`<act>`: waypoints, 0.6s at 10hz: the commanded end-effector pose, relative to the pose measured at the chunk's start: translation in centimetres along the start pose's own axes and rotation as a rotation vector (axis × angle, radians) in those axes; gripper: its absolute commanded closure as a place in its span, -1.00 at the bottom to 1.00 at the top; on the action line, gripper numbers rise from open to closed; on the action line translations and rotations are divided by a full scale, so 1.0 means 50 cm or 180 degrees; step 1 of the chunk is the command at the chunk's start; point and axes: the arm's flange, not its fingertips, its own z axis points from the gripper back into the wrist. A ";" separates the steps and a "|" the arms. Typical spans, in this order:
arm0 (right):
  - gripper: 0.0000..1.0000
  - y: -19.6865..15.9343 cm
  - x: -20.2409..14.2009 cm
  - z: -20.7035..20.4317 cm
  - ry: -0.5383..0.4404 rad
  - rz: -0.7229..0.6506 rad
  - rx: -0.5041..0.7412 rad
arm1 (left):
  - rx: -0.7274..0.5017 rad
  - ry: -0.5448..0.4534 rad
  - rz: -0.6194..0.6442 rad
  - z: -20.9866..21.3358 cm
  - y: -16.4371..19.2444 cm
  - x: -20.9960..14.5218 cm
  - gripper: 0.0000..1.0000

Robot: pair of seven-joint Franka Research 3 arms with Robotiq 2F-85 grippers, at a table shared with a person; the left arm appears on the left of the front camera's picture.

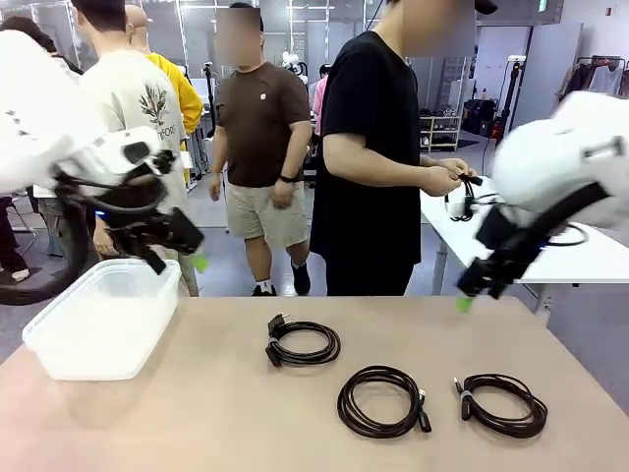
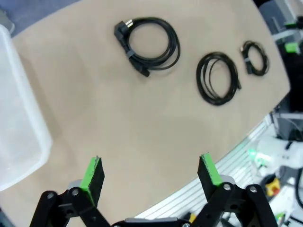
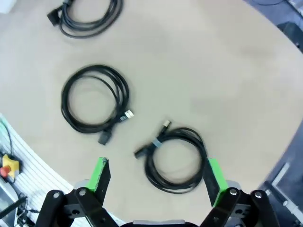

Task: Organize and store the cables.
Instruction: Place the Power Cable into the Organizing box.

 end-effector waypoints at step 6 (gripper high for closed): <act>-1.00 -0.199 -0.322 0.080 -0.1245 0.0764 0.0646 | 0.0527 0.0302 0.0553 -0.258 -0.096 0.167 -1.00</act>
